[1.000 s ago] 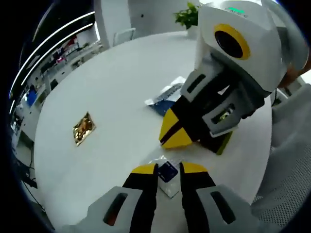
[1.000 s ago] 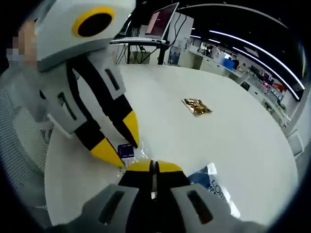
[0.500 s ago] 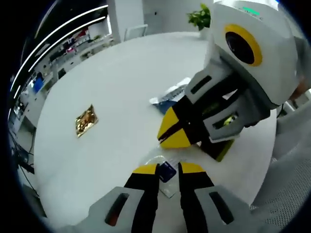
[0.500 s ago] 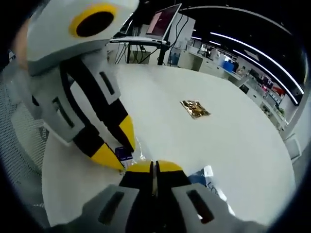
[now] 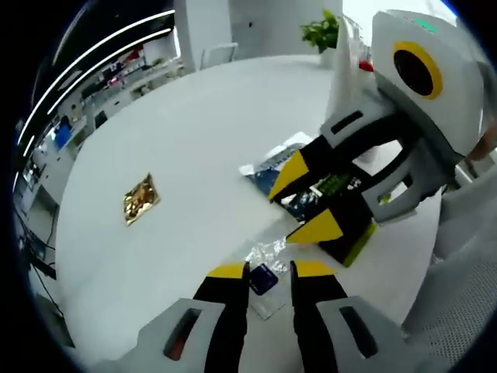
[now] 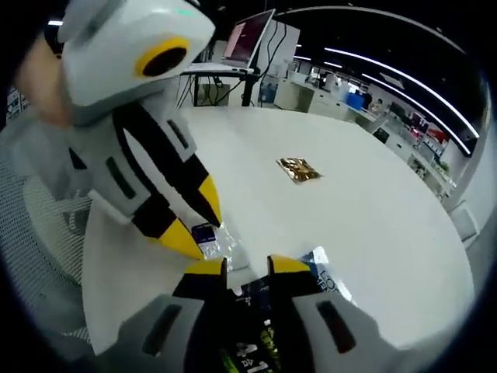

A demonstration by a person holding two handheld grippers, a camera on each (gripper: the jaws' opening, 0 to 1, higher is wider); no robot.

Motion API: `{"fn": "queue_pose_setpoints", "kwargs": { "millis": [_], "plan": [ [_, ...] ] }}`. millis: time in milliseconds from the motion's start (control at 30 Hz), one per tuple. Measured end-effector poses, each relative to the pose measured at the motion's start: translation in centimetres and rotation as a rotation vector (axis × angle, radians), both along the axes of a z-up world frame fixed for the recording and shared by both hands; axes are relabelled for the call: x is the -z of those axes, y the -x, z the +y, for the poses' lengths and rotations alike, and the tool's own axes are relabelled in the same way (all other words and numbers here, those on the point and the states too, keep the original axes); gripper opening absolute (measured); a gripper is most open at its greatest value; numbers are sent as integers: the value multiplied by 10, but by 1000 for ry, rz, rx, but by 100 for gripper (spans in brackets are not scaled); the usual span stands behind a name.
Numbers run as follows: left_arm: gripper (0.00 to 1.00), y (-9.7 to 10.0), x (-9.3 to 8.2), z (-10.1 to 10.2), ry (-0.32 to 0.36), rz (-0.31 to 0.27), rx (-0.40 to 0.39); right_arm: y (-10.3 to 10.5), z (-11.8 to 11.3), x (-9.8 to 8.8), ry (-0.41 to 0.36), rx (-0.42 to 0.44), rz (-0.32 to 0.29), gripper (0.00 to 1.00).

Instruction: Arrange the skincare products in the storage area until every visible bottle or jar stands upright without overlapping.

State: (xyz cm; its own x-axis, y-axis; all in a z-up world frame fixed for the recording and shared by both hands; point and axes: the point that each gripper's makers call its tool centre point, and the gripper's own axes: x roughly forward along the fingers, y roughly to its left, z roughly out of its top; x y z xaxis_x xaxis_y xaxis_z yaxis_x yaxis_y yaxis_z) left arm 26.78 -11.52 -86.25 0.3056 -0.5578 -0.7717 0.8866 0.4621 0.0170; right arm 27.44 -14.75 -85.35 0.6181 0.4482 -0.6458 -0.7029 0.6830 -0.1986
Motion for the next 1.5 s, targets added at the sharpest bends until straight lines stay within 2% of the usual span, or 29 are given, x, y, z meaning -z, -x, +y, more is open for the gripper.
{"fn": "queue_pose_setpoints", "kwargs": {
  "millis": [367,567,767,933,1067,1167,1300,1500],
  "plan": [
    [30,6,-14,6,7,-10,-20,23,-5,-16,-39,38,0,35],
    [34,14,-23,14,19,-6,-45,41,-5,-28,-80,73,3,45],
    [43,23,-32,22,34,-6,-66,62,-8,-38,-118,113,1,54],
    [48,31,-38,28,41,-2,-76,77,-12,-44,-185,186,21,59],
    [53,37,-42,32,52,-2,-91,86,-15,-56,-296,268,28,66],
    [57,40,-44,34,57,-2,-97,93,-20,-59,-295,276,25,71],
    [62,44,-49,37,78,4,-112,102,-35,-60,-288,326,35,74],
    [67,46,-63,44,119,-8,-137,118,-61,-75,-306,405,14,80]
  ]
}}
